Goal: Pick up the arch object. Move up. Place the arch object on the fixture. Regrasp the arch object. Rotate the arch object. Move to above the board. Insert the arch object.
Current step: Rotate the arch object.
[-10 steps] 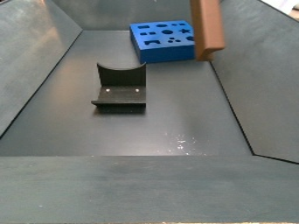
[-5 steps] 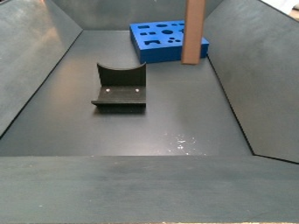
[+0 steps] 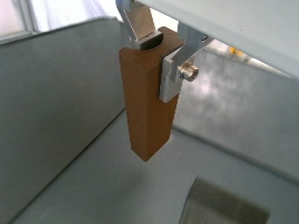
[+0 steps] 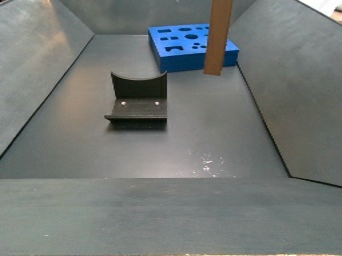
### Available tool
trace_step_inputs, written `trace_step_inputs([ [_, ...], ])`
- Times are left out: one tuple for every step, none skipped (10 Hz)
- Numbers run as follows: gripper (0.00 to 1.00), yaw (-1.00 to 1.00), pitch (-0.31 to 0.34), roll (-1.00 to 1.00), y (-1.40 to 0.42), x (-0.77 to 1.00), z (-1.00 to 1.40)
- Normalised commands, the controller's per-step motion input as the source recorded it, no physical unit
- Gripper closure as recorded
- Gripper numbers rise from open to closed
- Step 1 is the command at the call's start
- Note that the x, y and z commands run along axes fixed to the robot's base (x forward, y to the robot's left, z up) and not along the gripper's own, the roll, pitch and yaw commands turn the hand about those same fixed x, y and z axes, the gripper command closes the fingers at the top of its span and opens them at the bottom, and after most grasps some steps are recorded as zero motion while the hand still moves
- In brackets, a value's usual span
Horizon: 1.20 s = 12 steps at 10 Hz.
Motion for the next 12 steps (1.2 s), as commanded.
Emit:
trace_step_inputs([
  [1.0, -0.45, 0.19, -0.97, 0.02, 0.0, 0.01],
  [1.0, -0.33, 0.159, -0.75, 0.01, 0.01, 0.01],
  [1.0, -0.17, 0.132, -0.46, 0.02, 0.02, 0.02],
  [1.0, -0.12, 0.123, -0.34, 0.0, 0.03, 0.02],
  [1.0, -1.0, 0.031, -0.06, 0.02, -0.07, 0.0],
  [1.0, -1.0, 0.028, -0.04, 0.02, -0.07, 0.0],
  [1.0, -1.0, 0.029, -0.05, 0.02, -0.06, 0.01],
  [1.0, -1.0, 0.03, -0.05, 0.02, -0.05, 0.02],
  [1.0, -1.0, 0.033, -0.06, 0.02, -0.04, 0.02],
  [1.0, -1.0, 0.037, -0.07, 0.02, -0.03, 0.02],
  [1.0, -1.0, 0.042, -0.08, 0.02, -0.03, 0.02],
  [1.0, -1.0, 0.052, -0.09, 0.02, -0.02, 0.03],
])
